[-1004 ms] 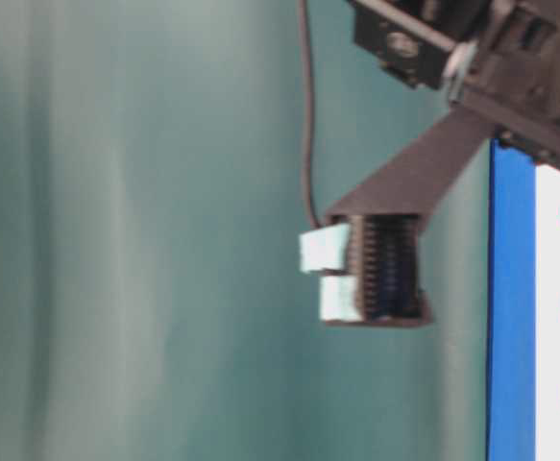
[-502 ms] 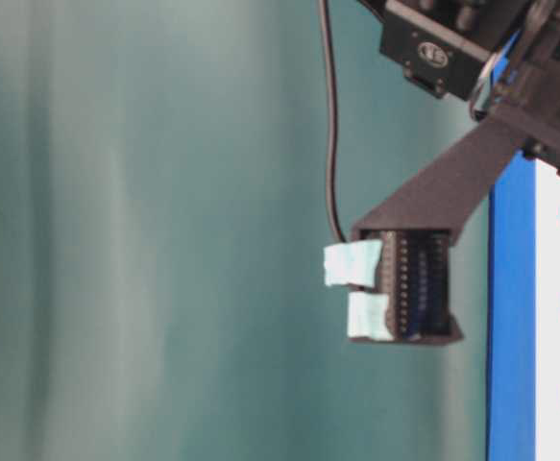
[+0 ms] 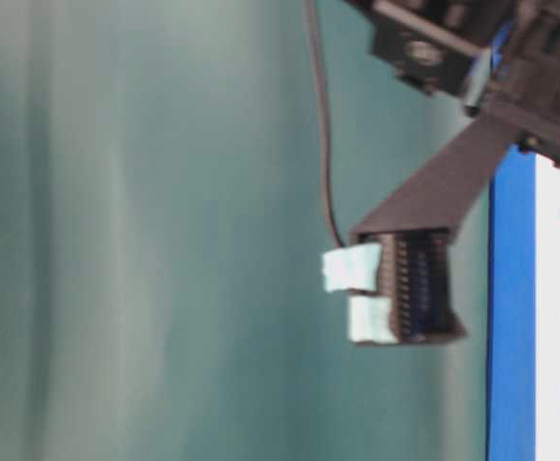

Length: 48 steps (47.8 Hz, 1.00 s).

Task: Touch the tip of the soldering iron to the mark.
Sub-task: 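Reach the right gripper down and grasp the red soldering iron handle, then lift the soldering iron and carry it over the white board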

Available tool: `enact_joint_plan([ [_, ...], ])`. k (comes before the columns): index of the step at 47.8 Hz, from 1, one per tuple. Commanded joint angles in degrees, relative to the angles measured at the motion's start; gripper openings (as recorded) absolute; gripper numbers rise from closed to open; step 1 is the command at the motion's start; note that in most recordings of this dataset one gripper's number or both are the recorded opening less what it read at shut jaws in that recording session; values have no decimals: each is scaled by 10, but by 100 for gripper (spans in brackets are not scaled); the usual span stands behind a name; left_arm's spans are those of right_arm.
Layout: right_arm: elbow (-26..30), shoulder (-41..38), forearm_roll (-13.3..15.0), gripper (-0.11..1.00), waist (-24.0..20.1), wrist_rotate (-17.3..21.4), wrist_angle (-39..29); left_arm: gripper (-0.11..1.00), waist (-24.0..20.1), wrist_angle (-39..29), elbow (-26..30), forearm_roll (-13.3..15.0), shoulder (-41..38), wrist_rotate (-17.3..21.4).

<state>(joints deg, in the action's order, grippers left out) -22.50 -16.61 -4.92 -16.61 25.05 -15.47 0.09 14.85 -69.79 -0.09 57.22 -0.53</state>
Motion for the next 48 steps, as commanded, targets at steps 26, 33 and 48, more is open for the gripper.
enact_joint_plan([
  [26,114,134,53,6,1,0,-241,2,2,3,6,0,0,-9],
  [33,145,142,75,6,-6,5,-290,2,2,3,7,1,0,-10],
  [48,144,156,102,6,11,4,-310,2,3,3,6,1,0,-9],
])
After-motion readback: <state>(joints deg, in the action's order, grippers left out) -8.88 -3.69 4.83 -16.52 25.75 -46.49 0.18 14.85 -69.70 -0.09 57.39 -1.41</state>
